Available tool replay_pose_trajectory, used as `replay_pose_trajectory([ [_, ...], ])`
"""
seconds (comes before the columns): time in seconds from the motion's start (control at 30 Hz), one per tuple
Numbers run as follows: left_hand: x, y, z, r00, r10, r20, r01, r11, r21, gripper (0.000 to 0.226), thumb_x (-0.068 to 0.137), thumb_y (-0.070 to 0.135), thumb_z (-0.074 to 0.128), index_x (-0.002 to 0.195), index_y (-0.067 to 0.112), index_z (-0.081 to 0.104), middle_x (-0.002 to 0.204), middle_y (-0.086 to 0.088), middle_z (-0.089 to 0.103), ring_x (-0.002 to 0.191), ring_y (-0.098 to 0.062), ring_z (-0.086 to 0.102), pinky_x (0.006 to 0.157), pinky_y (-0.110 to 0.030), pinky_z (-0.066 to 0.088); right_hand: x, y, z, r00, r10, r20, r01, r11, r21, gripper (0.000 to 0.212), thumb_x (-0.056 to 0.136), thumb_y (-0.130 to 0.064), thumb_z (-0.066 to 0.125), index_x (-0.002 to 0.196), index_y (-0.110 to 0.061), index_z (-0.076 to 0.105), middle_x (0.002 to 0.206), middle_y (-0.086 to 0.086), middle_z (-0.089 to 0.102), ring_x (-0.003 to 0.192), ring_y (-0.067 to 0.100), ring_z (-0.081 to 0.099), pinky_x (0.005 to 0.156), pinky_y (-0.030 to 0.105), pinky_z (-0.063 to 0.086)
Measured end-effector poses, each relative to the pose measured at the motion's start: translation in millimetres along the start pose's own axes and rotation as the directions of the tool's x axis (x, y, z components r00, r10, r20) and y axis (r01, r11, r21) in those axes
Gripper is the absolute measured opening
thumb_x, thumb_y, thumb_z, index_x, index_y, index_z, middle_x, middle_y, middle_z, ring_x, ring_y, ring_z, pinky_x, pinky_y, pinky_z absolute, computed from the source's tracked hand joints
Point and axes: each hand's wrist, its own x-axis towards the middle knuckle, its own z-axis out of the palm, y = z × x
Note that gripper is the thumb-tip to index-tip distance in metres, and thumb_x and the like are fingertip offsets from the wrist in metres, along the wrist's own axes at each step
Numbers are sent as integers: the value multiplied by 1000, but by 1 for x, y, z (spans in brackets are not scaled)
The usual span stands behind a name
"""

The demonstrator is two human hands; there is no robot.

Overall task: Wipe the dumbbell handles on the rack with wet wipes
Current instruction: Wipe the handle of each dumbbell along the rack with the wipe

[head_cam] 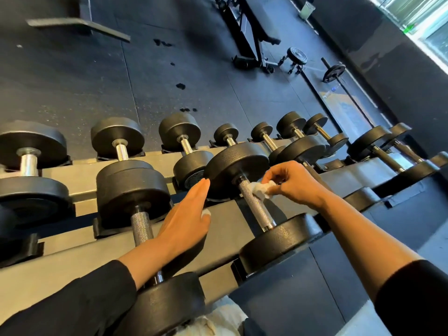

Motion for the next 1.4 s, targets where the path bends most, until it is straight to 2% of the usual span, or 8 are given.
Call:
replay_pose_trajectory([
  [0.27, 20, 60, -10, 982, -95, -165, 108, 992, 68, 69, 95, 16, 52, 152, 26, 15, 159, 8, 13, 141, -11, 23, 105, -20, 16, 44, 25, 25, 955, -293, -43, 285, 949, -131, 14, 85, -8, 63, 95, -17, 68, 86, -8, 57, 78, 3, 50, 66, 7, 32],
  [0.4, 33, 99, 19, 969, -167, -181, 185, 979, 89, 74, 95, 20, 52, 152, 27, 6, 160, 6, -5, 146, -15, 9, 116, -32, 17, 42, 46, 21, 916, -401, 34, 399, 916, 38, 13, 79, -7, 68, 87, -17, 70, 85, -5, 64, 82, 9, 58, 70, 7, 40],
  [0.57, 41, 125, 51, 910, -287, -298, 324, 943, 80, 81, 95, 21, 53, 150, 30, -5, 158, 7, -19, 140, -10, 14, 93, -14, 14, 30, 68, 12, 824, -519, 225, 463, 848, 259, 14, 73, -7, 74, 79, -19, 69, 83, -8, 65, 79, -2, 58, 73, 8, 46],
  [0.7, 44, 131, 58, 870, -333, -362, 400, 908, 127, 78, 95, 24, 53, 152, 29, -1, 159, 7, -14, 144, -12, 9, 99, -18, 16, 23, 79, 11, 756, -571, 321, 456, 810, 368, 7, 77, -4, 71, 79, -10, 70, 84, -1, 65, 79, 7, 60, 77, 20, 52],
  [0.93, 34, 156, 65, 795, -390, -465, 469, 881, 64, 65, 95, 21, 54, 150, 28, 21, 159, 9, 10, 145, -8, 10, 115, -29, 15, 26, 82, 26, 936, -351, -7, 324, 854, 408, 20, 77, -4, 71, 72, -23, 65, 77, -6, 62, 74, 7, 58, 60, 12, 46],
  [1.03, 32, 167, 73, 796, -397, -458, 469, 882, 51, 59, 97, 23, 52, 149, 31, 25, 157, 12, 13, 144, -6, 12, 111, -23, 12, 33, 85, 41, 961, -244, -128, 275, 824, 496, 12, 81, -10, 69, 80, -21, 67, 77, -10, 59, 69, 1, 53, 54, 6, 35],
  [1.2, 33, 166, 74, 717, -480, -506, 535, 844, -41, 52, 95, 23, 55, 142, 34, 36, 155, 11, 23, 142, -11, 23, 116, -36, 19, 40, 88, 61, 978, -208, -25, 157, 648, 745, 7, 85, -19, 67, 88, -21, 72, 84, -5, 69, 82, 9, 63, 72, 20, 51],
  [1.4, 34, 168, 75, 686, -508, -521, 571, 820, -48, 50, 93, 26, 57, 137, 41, 40, 151, 14, 29, 137, -12, 31, 106, -48, 40, 43, 89, 62, 965, -259, 26, 154, 648, 746, 20, 81, -8, 69, 71, -25, 68, 78, -6, 66, 82, 8, 62, 74, 20, 50],
])
